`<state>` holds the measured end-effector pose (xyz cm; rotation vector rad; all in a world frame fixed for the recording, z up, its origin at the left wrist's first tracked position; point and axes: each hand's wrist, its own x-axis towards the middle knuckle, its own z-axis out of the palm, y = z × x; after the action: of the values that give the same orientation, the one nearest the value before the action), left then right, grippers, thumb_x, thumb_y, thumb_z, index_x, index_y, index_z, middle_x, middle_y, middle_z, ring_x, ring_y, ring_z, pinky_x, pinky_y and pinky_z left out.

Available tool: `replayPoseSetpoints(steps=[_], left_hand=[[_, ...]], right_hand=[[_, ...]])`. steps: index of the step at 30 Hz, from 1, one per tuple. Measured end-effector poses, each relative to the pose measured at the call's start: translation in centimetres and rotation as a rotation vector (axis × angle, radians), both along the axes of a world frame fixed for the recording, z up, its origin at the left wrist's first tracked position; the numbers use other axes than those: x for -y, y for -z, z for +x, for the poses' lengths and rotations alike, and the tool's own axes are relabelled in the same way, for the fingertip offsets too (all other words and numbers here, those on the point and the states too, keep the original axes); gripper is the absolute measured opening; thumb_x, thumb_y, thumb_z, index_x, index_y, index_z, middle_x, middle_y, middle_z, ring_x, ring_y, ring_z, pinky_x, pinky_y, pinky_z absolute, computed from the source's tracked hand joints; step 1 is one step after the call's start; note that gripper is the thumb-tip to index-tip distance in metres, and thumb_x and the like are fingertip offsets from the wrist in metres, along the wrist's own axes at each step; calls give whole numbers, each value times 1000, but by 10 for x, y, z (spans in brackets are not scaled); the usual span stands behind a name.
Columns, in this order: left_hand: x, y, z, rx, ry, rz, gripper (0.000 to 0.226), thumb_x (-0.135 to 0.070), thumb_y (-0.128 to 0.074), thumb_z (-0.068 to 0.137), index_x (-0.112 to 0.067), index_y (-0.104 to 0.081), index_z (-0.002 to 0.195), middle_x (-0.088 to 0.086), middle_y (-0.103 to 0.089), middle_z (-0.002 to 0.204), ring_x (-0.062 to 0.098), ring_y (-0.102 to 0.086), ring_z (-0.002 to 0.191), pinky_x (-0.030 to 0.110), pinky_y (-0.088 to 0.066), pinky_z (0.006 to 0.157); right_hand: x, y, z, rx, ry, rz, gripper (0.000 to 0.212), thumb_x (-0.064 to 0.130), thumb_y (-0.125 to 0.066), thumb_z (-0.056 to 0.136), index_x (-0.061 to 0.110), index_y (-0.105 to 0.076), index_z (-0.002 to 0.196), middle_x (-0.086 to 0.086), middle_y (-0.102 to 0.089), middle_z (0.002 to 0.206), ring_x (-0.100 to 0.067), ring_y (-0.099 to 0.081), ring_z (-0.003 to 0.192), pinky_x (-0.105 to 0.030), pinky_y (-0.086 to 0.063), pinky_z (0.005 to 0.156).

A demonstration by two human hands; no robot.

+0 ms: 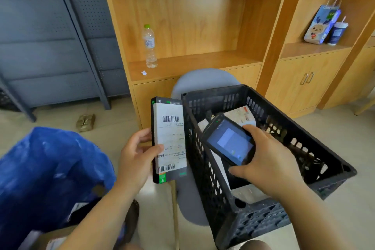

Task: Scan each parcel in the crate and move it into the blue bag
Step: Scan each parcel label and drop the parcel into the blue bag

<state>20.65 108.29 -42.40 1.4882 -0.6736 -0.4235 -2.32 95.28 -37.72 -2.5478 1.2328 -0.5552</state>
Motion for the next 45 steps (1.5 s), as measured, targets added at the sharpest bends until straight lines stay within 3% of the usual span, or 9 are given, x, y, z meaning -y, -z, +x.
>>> replayPoseSetpoints(steps=[4,11,13,15,17,23,31,40,45], left_hand=[[-65,28,28,-53,-164,105,35,0,-69,80,-29,-64,100,-4,-70,103,15,-68,94,35,-55,78],[-146,73,76,-94,-487,327,24,-15,-72,83,-30,-60,97,-11,-66,94,17,-68,87,46,-55,82],[-161,82,89,-110,-548,363,20,-16,-71,85,-29,-60,96,-12,-63,97,18,-65,89,44,-53,84],[-173,92,100,-69,-562,517,29,-24,-71,85,-18,-63,112,-3,-60,107,21,-60,97,36,-47,86],[-179,100,104,-72,-504,615,41,-30,-71,85,-11,-61,121,3,-61,118,23,-59,104,36,-45,91],[-156,101,93,-59,-229,657,18,-29,-71,85,-20,-65,99,-1,-67,102,18,-63,95,40,-52,86],[-82,61,48,126,36,592,13,-32,-68,86,-26,-65,97,-13,-64,99,2,-59,90,16,-40,69],[14,24,-5,288,289,559,10,-41,-69,83,-35,-65,89,-12,-65,93,1,-60,83,26,-47,71],[80,7,-11,588,362,536,8,-42,-68,83,-37,-64,89,-21,-63,86,-15,-55,79,8,-36,59]], right_hand=[[-23,8,39,-31,-123,17,94,49,-82,53,30,-34,131,7,-54,113,-16,-52,95,-36,-45,74],[-62,23,99,-50,-331,-9,86,51,-81,47,36,-32,116,14,-49,94,-7,-41,78,-23,-34,56],[-70,25,109,-60,-367,-10,87,52,-81,45,36,-34,116,18,-42,90,-4,-40,77,-16,-28,53],[-74,26,114,-76,-378,-2,91,52,-81,44,35,-34,120,19,-41,92,-4,-42,79,-20,-32,54],[-75,26,115,-80,-369,-4,93,52,-82,44,34,-34,122,18,-42,93,-6,-43,80,-25,-35,57],[-64,14,95,-87,-267,-20,91,47,-82,48,33,-35,124,16,-44,96,-8,-41,82,-30,-36,63],[-26,0,27,-87,-66,-27,94,50,-83,50,30,-36,129,13,-44,98,-12,-42,80,-31,-40,63],[23,2,-49,-74,145,11,94,53,-82,48,31,-38,128,7,-56,108,-16,-50,85,-34,-46,68],[52,13,-70,-79,192,54,98,52,-82,50,30,-34,132,8,-54,109,-14,-50,88,-33,-46,69]])
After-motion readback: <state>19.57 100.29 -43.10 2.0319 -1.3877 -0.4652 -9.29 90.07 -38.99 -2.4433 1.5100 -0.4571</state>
